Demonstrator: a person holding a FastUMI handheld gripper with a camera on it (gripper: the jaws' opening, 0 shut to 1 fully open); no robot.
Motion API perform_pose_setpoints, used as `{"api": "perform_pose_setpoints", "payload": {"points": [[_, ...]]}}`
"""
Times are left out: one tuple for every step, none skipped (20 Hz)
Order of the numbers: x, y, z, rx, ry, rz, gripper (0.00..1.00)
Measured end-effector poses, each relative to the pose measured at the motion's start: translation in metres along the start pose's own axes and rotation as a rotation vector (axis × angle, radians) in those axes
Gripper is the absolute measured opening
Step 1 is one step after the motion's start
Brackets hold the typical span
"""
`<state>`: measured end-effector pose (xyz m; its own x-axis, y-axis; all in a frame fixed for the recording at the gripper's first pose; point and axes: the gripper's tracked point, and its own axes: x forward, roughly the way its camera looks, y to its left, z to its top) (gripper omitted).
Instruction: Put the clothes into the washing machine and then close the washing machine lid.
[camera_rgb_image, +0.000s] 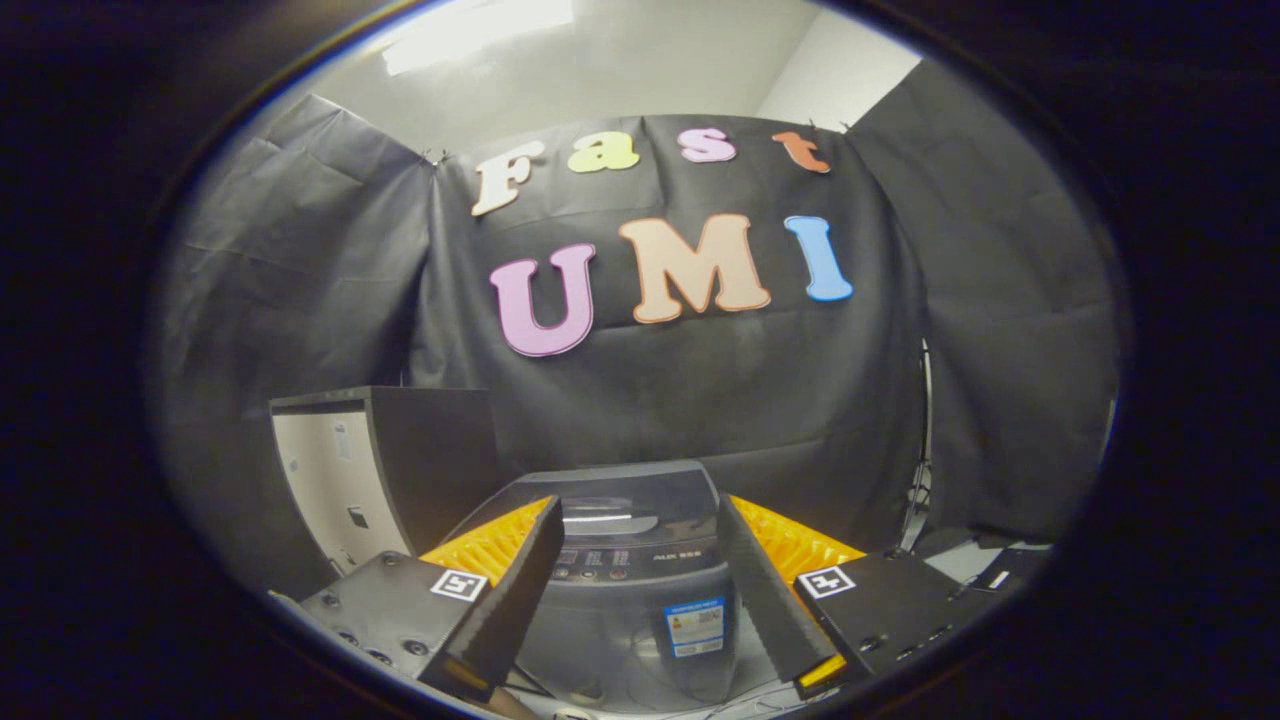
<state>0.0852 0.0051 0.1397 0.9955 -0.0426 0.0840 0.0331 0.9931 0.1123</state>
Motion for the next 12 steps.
{"api": "perform_pose_setpoints", "payload": {"points": [[-0.010,-0.002,-0.007,-0.003,0.005,-0.002,0.97],[-0.019,-0.002,-0.015,-0.006,0.015,-0.001,0.97],[-0.026,0.000,-0.023,-0.008,0.029,0.003,0.97],[-0.032,0.001,-0.034,-0.011,0.046,0.005,0.97],[-0.038,0.001,-0.042,-0.016,0.060,0.004,0.97],[-0.042,0.001,-0.050,-0.023,0.068,0.007,0.97],[-0.044,0.002,-0.054,-0.032,0.069,0.010,0.97],[-0.046,0.002,-0.057,-0.042,0.071,0.012,0.97],[-0.048,0.002,-0.059,-0.052,0.074,0.013,0.97],[-0.048,0.002,-0.063,-0.060,0.077,0.015,0.97],[-0.048,0.002,-0.066,-0.065,0.083,0.018,0.97],[-0.049,0.001,-0.069,-0.065,0.088,0.020,0.97]]}}
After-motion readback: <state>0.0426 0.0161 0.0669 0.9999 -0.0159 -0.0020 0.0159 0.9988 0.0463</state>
